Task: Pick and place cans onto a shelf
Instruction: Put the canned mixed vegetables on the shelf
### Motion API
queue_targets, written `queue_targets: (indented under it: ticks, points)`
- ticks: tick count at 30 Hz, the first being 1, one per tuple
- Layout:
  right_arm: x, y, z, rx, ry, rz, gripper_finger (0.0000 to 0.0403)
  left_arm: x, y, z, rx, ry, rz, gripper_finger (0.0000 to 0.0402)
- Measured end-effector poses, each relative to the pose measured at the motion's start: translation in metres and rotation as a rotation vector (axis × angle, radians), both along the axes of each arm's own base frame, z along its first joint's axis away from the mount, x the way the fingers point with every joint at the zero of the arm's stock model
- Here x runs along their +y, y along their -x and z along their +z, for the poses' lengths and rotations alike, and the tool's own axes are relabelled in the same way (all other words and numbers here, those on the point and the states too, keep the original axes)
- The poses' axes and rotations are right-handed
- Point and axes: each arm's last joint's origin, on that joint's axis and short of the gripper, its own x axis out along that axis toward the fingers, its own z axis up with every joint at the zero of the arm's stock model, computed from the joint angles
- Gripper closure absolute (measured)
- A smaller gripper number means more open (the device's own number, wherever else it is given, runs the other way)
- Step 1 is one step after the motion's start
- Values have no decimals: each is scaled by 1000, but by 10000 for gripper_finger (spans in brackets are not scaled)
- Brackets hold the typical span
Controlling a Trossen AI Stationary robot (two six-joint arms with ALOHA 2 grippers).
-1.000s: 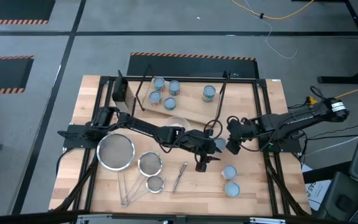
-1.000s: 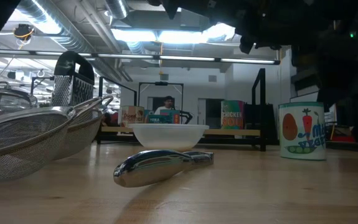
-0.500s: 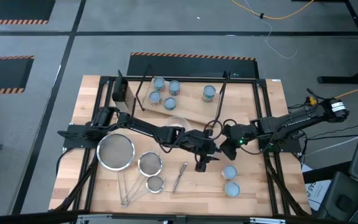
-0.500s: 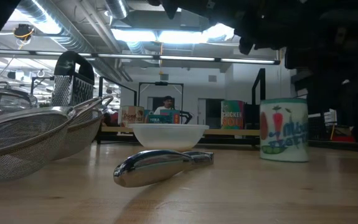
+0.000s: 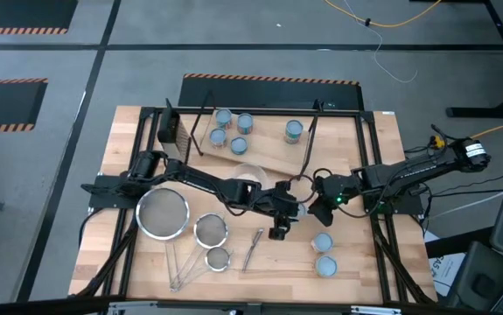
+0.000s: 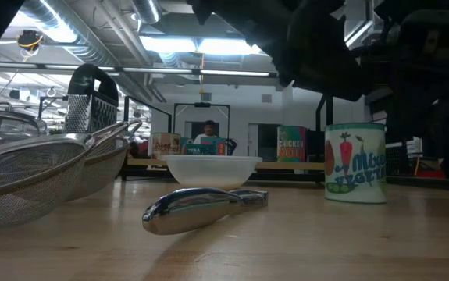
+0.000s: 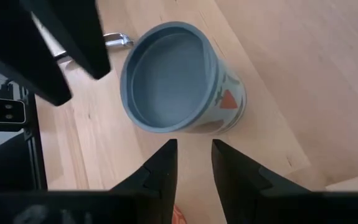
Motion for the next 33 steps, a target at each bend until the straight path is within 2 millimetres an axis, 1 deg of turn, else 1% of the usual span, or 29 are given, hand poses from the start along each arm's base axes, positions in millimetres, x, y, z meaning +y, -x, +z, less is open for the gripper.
queue_targets:
  ticks: [7, 11, 17, 33]
  points:
    - [-1, 0, 0, -2, 15, -10, 300, -12, -2, -1, -43, -10, 1, 258]
    - [-1, 0, 0, 0, 16, -10, 300, -16, -3, 4, -96, -14, 18, 259]
    - [-1, 1, -1, 18, 19, -11, 300, -17, -4, 7, -110, -11, 19, 259]
    - [-1, 3, -2, 34, 22, -11, 300, -15, -2, 3, -68, -55, 76, 259]
